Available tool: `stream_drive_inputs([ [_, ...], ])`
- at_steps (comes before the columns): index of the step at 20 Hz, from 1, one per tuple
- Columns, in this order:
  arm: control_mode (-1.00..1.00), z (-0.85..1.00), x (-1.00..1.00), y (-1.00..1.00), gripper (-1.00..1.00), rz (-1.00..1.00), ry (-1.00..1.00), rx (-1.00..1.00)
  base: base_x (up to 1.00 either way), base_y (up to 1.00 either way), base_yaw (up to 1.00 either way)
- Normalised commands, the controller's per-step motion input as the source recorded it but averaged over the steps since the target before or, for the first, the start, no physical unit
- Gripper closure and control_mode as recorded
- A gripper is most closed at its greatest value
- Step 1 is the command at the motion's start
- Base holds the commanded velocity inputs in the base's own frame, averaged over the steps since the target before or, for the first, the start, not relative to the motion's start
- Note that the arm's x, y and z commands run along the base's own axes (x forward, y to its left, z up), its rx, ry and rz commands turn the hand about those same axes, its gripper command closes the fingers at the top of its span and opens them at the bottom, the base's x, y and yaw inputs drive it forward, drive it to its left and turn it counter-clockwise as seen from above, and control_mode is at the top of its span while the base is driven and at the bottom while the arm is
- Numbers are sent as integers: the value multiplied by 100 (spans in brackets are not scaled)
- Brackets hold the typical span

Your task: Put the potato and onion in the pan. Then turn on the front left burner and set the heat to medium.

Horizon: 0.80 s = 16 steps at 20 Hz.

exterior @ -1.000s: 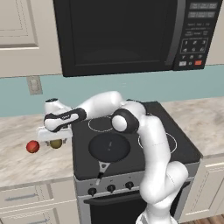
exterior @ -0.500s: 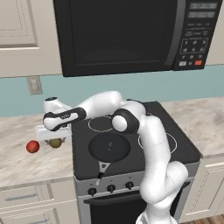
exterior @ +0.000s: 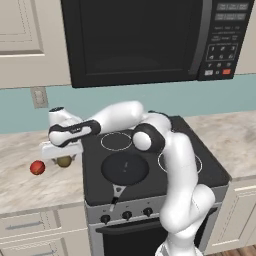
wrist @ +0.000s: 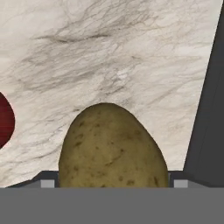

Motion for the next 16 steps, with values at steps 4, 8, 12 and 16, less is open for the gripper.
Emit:
stream_drive_inputs([
  [4, -100, 42, -88, -36, 100, 7, -9, 5, 0, 0, 0],
  [8, -100, 35, -74, -47, 100, 6, -4, 5, 0, 0, 0],
  [12, -100, 47, -25, -82, 100, 1, -2, 3, 0, 0, 0],
  [16, -100, 65, 0, -89, 100, 0, 0, 3, 0, 0, 0],
])
